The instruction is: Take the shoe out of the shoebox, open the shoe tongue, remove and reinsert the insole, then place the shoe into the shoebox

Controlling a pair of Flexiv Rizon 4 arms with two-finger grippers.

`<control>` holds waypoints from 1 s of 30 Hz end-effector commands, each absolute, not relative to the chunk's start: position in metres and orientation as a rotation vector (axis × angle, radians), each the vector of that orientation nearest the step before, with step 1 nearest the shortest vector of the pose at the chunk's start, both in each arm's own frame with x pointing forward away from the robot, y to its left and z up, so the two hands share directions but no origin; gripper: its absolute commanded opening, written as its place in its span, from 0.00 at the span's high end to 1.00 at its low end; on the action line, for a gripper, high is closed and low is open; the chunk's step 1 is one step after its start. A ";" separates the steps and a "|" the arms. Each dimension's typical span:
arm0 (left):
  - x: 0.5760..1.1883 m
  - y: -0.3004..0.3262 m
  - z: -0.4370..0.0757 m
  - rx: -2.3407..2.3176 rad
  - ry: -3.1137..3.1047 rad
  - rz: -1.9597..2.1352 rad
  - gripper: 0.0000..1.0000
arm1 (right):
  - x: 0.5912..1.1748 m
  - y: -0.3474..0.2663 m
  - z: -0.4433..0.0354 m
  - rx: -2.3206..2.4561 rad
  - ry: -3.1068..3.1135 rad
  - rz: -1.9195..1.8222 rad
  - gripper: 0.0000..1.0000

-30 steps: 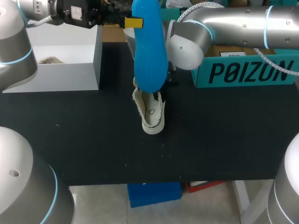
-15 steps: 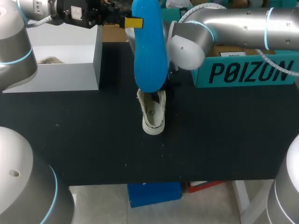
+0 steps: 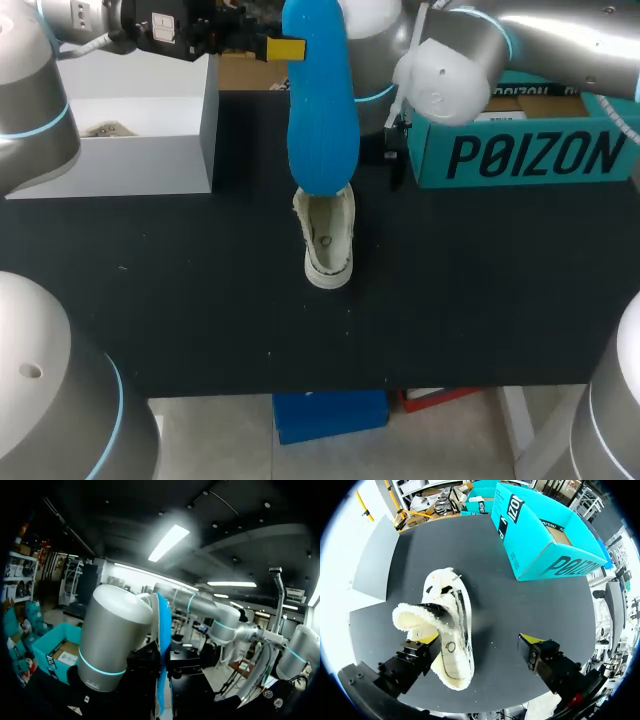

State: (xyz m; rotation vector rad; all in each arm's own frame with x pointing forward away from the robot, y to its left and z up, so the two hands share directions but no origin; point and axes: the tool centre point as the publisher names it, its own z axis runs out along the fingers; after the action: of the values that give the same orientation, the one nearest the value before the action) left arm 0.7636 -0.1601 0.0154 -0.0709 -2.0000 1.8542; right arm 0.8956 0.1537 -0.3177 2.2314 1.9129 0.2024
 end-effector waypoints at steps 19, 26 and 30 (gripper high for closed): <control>0.763 -0.161 0.014 -0.070 -2.002 1.857 1.00 | 0.859 0.124 -0.259 2.394 2.049 0.980 0.00; 0.763 -0.161 0.014 -0.070 -2.002 1.857 1.00 | 0.859 0.124 -0.259 2.394 2.049 0.980 0.00; 0.763 -0.161 0.014 -0.070 -2.002 1.857 1.00 | 0.859 0.124 -0.259 2.394 2.049 0.980 0.00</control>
State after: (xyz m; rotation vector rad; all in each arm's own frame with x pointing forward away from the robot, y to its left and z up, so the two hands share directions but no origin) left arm 0.7638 -0.1601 0.0154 -0.0706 -2.0003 1.8543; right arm 0.8595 0.1258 -0.2569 2.3928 2.0260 0.8757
